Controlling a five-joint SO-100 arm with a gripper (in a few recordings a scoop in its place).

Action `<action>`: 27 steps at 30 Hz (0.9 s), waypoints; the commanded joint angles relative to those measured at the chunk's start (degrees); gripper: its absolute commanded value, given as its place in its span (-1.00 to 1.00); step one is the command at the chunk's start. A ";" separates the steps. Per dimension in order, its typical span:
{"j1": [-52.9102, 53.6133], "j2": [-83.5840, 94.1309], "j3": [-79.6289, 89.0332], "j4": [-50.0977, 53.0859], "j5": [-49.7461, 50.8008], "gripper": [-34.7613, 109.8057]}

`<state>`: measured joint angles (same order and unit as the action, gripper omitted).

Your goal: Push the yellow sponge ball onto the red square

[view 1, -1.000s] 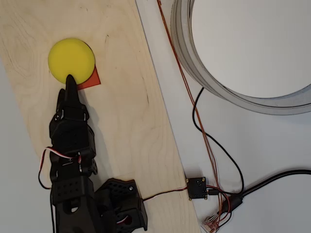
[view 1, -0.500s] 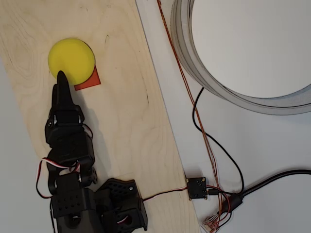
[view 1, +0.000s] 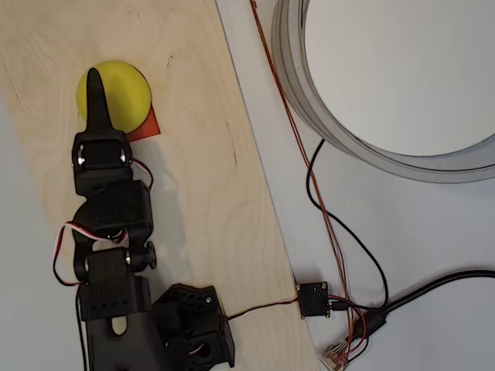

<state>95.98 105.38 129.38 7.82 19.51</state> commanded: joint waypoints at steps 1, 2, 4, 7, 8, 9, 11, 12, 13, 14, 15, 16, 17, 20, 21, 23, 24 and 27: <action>1.49 -4.04 -5.45 0.88 0.79 -0.24; 1.49 -5.62 -6.86 0.88 0.79 -0.24; 1.49 -8.70 -9.58 0.88 1.23 -0.24; 1.41 -13.10 -13.27 0.88 1.49 -0.24; 1.14 -14.50 -14.15 0.88 1.85 -0.24; 0.88 -15.73 -15.03 0.88 2.37 -0.24; 0.09 -18.19 -16.79 0.88 2.55 -0.23; -0.26 -19.34 -17.31 0.88 2.99 -0.23; -0.70 -20.57 -18.02 0.88 3.34 -0.23; -1.14 -21.71 -18.90 0.88 3.08 -0.23; -1.58 -22.76 -19.42 0.88 3.16 -0.22; -1.85 -23.64 -19.86 0.88 3.78 -0.22; -2.29 -24.43 -20.39 0.88 3.96 -0.22; -3.34 -26.28 -21.88 0.88 4.31 -0.22; -3.69 -27.16 -22.68 0.88 4.22 -0.22; -4.13 -29.09 -23.99 0.88 4.92 -0.22; -4.31 -30.06 -24.70 0.88 5.54 -0.23; -4.75 -32.43 -26.46 0.70 6.77 -0.23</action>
<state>91.41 72.86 105.47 7.82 24.52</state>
